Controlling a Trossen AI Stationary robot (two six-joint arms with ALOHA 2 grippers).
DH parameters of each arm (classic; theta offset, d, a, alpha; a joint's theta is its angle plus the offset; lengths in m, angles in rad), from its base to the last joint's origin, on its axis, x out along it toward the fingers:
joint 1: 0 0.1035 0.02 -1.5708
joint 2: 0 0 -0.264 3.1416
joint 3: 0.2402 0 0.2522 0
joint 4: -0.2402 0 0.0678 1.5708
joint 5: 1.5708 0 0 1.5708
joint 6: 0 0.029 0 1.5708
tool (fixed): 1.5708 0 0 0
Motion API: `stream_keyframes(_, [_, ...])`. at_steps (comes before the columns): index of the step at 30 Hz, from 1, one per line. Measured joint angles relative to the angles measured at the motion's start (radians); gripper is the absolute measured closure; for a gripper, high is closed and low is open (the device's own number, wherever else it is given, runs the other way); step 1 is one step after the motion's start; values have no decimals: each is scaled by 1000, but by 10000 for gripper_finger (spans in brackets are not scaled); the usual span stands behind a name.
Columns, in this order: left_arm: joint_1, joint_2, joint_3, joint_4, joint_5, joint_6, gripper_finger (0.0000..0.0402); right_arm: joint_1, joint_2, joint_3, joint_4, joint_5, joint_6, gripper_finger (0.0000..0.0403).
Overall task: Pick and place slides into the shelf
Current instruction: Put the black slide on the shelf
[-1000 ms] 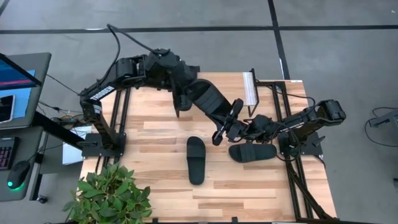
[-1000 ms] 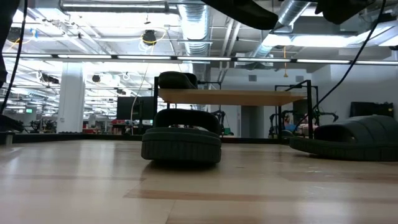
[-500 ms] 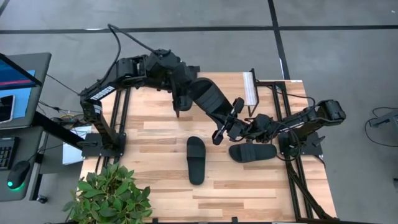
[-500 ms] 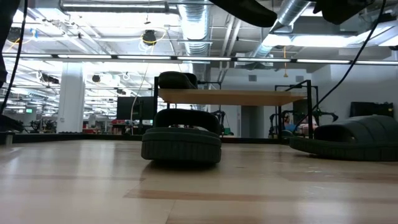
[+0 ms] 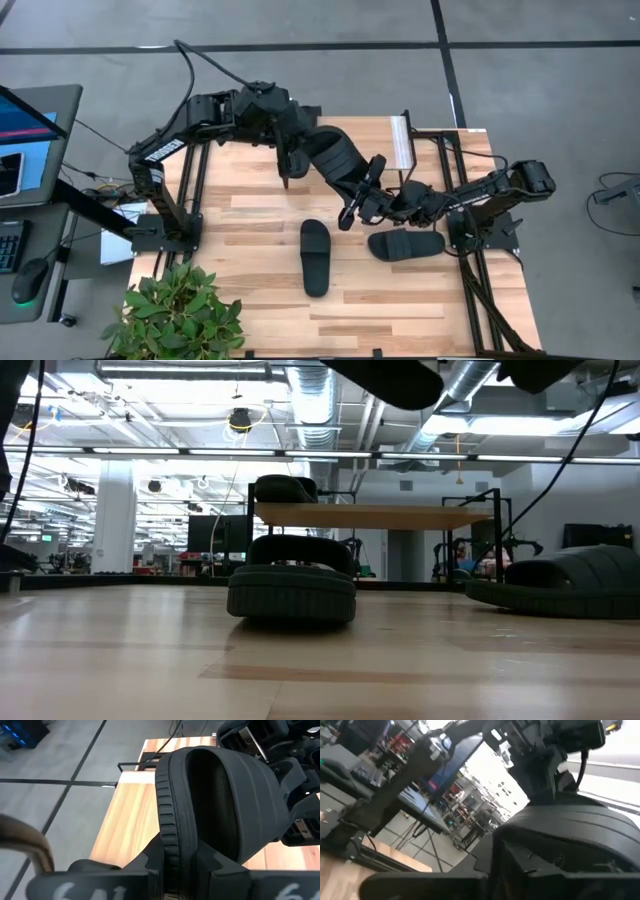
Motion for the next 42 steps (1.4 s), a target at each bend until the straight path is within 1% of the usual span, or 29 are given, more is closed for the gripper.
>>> stream_keyframes(2, [0,0,0,-3,-6,0,370,-5,0,0,-12,33,-4,358])
stream_keyframes(7, [0,0,-1,-7,-24,0,370,-6,0,2,-25,174,-60,290])
stream_keyframes(9, [1,1,-1,-8,-27,2,370,1,0,2,-35,251,-98,258])
stream_keyframes(13, [1,1,-2,-38,-33,15,370,19,-4,2,-72,454,-200,198])
stream_keyframes(15, [0,2,-2,-34,-35,40,370,25,-3,2,-112,535,-240,176])
stream_keyframes(17, [0,2,-2,-50,-52,53,370,24,-3,2,-147,576,-250,161])
stream_keyframes(20, [1,2,-2,-63,-67,61,370,23,-3,2,-187,654,-250,154])
stream_keyframes(25, [0,1,34,-77,-81,102,370,25,-4,2,-182,763,-292,154])
stream_keyframes(29, [2,-4,37,-45,-86,123,370,29,-44,1,-192,827,-298,154])
stream_keyframes(35, [29,-2,37,-35,-80,156,371,27,-140,-37,-190,863,-284,154])
stream_keyframes(37, [41,0,36,-64,-82,181,371,20,-177,-56,-193,879,-271,154])
stream_keyframes(39, [53,3,35,-30,-85,191,371,11,-216,-81,-190,886,-268,154])
stream_keyframes(42, [70,7,37,36,-128,196,371,-9,-269,-120,-190,894,-231,154])
